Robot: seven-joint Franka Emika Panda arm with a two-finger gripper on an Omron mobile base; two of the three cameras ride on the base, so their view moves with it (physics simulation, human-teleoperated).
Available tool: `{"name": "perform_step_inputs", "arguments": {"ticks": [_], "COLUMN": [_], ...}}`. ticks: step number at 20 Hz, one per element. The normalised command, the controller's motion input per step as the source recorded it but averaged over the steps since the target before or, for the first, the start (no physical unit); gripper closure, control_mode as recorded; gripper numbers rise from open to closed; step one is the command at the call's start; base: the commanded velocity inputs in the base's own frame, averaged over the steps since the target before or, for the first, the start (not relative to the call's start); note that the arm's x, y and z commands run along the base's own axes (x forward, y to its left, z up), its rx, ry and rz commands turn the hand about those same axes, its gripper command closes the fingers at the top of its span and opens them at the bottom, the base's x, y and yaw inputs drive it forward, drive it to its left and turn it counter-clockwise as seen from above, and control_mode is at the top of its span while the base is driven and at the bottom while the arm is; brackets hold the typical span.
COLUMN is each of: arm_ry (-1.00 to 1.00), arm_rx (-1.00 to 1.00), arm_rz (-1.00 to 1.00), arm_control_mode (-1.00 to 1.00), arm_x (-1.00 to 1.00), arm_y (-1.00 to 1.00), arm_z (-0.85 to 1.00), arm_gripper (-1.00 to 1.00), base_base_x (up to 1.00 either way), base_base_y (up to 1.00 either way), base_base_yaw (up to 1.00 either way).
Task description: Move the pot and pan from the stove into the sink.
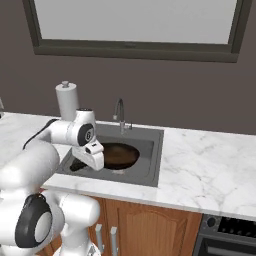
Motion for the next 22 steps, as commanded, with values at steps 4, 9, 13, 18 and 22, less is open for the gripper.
{"name": "perform_step_inputs", "arguments": {"ticks": [4, 9, 13, 18, 22], "arm_ry": [0.14, 0.13, 0.12, 0.04, 0.00], "arm_rx": [0.00, 0.00, 0.00, 0.00, -0.03], "arm_rz": [0.00, 0.00, 0.00, 0.00, 0.00], "arm_control_mode": [-1.00, -1.00, -1.00, -1.00, -1.00], "arm_x": [0.78, 0.87, 0.78, 0.62, 0.43], "arm_y": [0.00, 0.00, 0.00, 0.00, 0.00], "arm_z": [-0.15, -0.20, -0.31, -0.37, -0.57], "arm_gripper": [1.00, 1.00, 1.00, 1.00, 1.00], "base_base_x": [0.00, 0.00, 0.00, 0.00, 0.00], "base_base_y": [0.00, 0.00, 0.00, 0.00, 0.00], "base_base_yaw": [0.00, 0.00, 0.00, 0.00, 0.00]}}
